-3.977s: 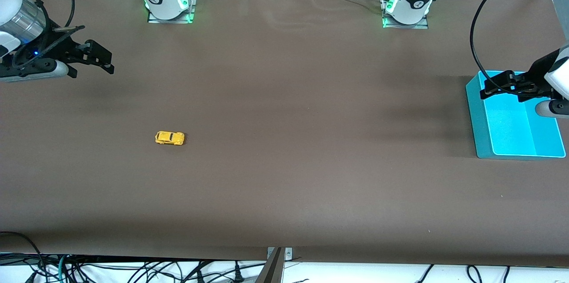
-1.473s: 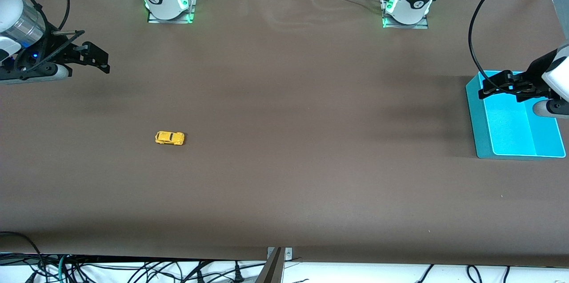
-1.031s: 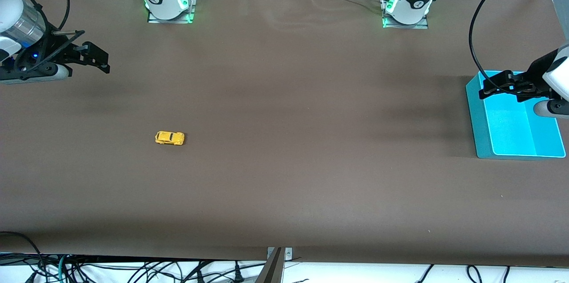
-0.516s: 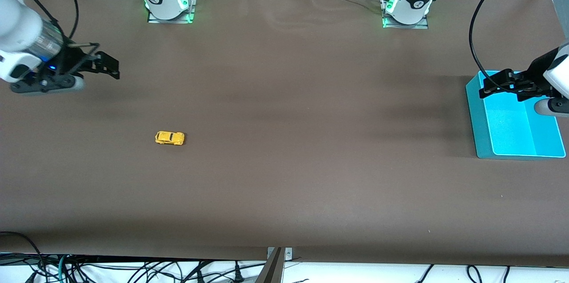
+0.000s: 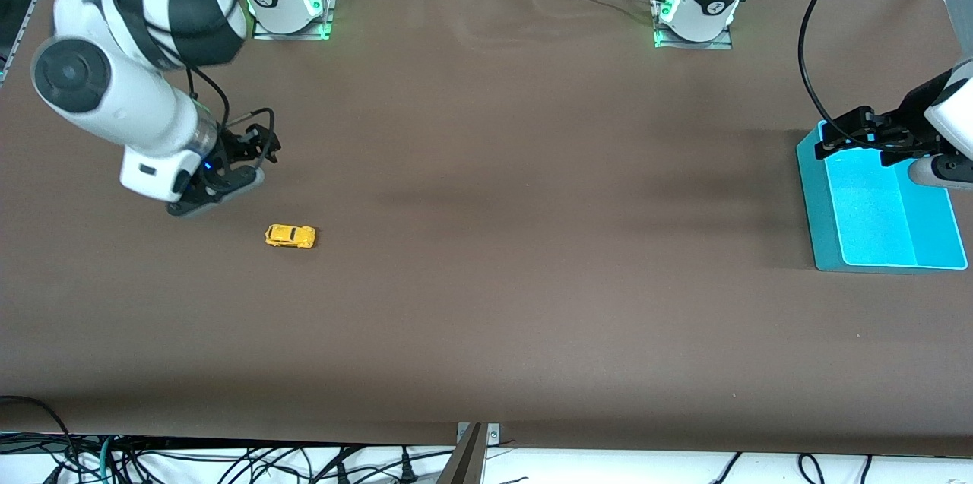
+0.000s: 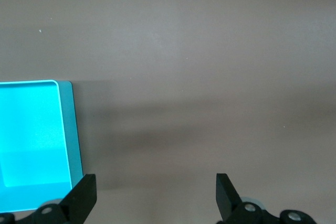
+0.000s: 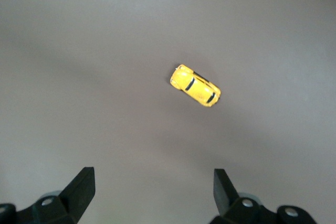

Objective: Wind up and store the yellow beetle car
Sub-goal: 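Reach the right gripper to the yellow car while the left gripper moves over the bin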

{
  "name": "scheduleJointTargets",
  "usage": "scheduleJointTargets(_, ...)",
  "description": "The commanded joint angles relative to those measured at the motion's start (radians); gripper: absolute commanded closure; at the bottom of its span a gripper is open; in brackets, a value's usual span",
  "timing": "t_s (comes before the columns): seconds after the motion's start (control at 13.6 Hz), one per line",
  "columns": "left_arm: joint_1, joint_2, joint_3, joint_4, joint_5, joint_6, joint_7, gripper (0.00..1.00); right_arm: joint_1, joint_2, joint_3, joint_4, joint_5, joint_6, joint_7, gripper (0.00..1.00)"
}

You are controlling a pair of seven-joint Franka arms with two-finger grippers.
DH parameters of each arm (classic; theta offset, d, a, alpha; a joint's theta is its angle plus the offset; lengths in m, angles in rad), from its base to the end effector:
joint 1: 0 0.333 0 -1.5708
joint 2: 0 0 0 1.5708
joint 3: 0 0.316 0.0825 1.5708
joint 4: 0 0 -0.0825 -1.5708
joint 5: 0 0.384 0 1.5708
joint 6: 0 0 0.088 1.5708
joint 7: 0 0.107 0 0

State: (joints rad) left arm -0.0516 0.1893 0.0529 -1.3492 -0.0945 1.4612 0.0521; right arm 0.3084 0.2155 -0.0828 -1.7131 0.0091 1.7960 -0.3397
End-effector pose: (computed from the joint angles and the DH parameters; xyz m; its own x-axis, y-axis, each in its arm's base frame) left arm 0.6010 -0.0135 0.6098 0.9955 -0.0611 -0.0721 -0.0546 -0.9946 0.0883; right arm 0.5934 0.1403 0.4496 0.8374 0.5317 -0.1270 0.5319 -0.8461 -0.0352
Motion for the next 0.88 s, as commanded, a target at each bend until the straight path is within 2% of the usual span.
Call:
scheduleJointTargets(0.0,0.003,-0.002,-0.005,0.013,0.01,-0.035,0.023,0.0,-0.012,0.022,-0.002,-0.035,0.005,0.069,-0.203,0.0)
scheduleJointTargets(0.22,0.001,-0.001,-0.013,0.013,0.012,-0.035,0.098,0.0,-0.043,0.031,0.0,-0.147,0.003,0.185,-0.424,0.0)
scheduleJointTargets(0.44,0.003,0.006,-0.013,0.012,0.019,-0.036,0.297,0.0,-0.058,0.054,0.0,-0.278,0.003,0.432,-0.681,0.0)
scheduleJointTargets(0.81,0.004,0.007,-0.012,0.007,0.024,-0.036,0.428,0.0,-0.075,0.162,0.008,-0.302,0.003,0.592,-0.881,0.0)
